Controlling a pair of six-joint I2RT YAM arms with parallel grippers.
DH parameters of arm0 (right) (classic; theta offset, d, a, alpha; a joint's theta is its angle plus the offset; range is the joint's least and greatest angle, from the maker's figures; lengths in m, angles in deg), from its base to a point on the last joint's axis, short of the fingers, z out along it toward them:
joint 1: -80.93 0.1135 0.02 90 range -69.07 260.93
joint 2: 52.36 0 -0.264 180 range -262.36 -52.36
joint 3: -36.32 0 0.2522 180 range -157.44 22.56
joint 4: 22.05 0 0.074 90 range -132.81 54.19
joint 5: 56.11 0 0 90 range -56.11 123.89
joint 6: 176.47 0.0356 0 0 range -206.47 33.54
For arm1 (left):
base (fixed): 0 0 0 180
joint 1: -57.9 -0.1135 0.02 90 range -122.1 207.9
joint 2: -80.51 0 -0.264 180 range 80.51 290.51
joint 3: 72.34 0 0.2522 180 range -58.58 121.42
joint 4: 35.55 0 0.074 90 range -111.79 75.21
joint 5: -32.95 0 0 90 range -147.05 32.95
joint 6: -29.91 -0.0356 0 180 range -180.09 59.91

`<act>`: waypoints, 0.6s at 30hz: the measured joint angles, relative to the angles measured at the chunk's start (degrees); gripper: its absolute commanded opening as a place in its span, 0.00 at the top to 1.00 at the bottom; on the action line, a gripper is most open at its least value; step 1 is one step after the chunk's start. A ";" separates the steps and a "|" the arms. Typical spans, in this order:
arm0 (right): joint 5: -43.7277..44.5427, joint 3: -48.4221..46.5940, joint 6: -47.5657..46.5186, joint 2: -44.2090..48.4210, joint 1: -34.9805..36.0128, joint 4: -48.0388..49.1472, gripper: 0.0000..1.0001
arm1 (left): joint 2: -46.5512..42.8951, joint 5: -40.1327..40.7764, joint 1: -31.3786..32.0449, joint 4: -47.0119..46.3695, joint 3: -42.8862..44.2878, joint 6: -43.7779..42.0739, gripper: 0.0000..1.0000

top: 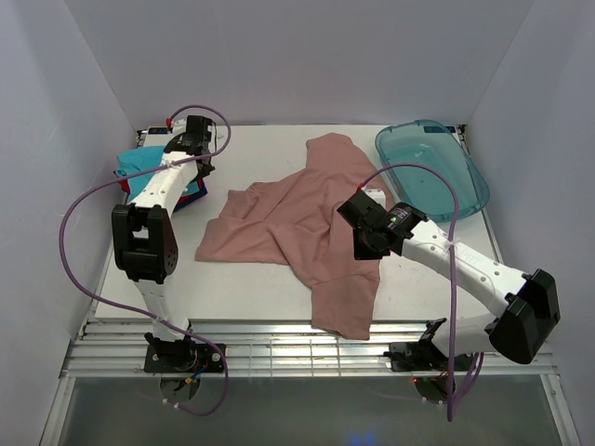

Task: Fold and stack the t-shirts
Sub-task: Flatten the tshirt out

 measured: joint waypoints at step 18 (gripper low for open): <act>-2.97 0.57 -5.60 -7.13 -13.92 7.45 0.92 | -1.42 -12.24 7.15 -9.11 -8.39 2.62 1.00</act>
